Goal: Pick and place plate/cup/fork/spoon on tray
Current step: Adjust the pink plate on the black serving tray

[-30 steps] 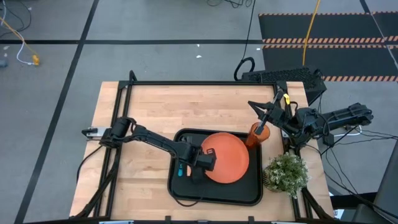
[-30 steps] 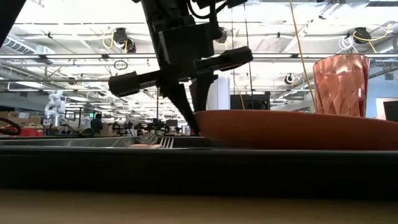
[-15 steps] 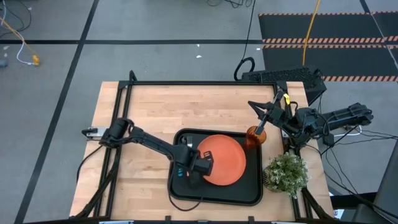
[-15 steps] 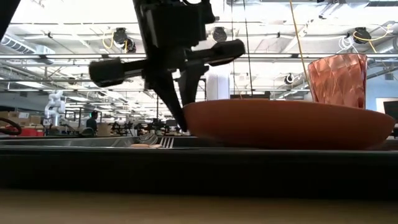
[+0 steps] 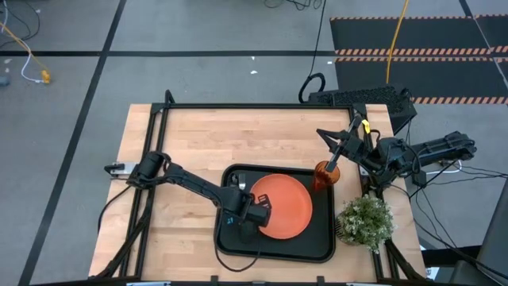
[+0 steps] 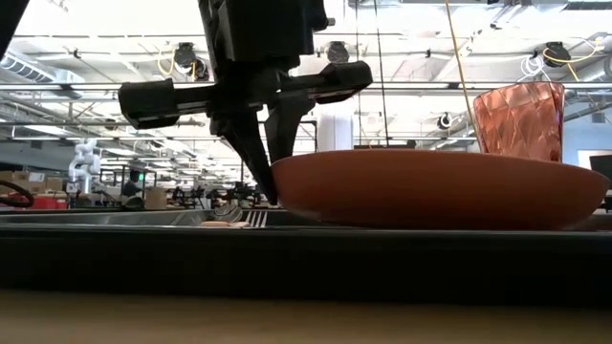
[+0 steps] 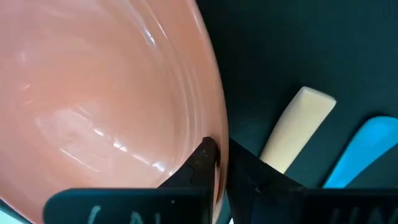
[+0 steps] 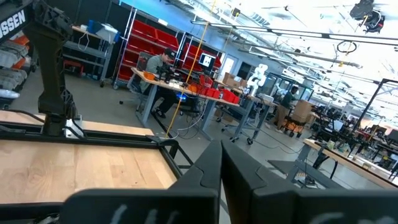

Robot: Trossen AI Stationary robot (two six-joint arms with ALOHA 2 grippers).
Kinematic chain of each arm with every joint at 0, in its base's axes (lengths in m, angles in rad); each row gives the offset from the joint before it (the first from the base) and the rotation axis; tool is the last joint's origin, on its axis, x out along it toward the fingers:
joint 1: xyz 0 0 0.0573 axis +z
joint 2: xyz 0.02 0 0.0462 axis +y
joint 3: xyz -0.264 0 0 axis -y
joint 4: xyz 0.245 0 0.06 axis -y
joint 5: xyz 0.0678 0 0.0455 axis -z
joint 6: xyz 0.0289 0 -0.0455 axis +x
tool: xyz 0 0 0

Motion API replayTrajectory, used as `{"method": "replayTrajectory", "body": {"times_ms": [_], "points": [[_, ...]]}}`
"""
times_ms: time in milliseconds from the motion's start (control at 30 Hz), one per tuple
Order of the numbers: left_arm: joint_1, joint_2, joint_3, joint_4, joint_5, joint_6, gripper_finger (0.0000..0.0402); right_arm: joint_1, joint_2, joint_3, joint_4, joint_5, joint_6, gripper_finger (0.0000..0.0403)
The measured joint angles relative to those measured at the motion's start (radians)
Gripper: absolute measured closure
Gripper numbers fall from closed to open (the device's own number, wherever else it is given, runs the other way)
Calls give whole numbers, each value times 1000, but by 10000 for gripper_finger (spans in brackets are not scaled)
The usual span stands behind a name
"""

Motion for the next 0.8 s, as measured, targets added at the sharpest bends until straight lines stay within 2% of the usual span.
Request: {"method": "replayTrajectory", "body": {"times_ms": [400, 567, 667, 800], "points": [[-2, 1, 0, 0, 9, -67, 378, 0, 0, 0, 0, 0, 0, 403], [-3, -3, 0, -5, -75, -107, 378, 0, 0, 0, 0, 0, 0, 403], [-2, -12, 0, -7, -92, -105, 377, 0, 0, 0, -1, 0, 0, 403], [-5, -25, 1, -3, -68, -108, 356, 0, 0, 0, -1, 0, 0, 403]]}}
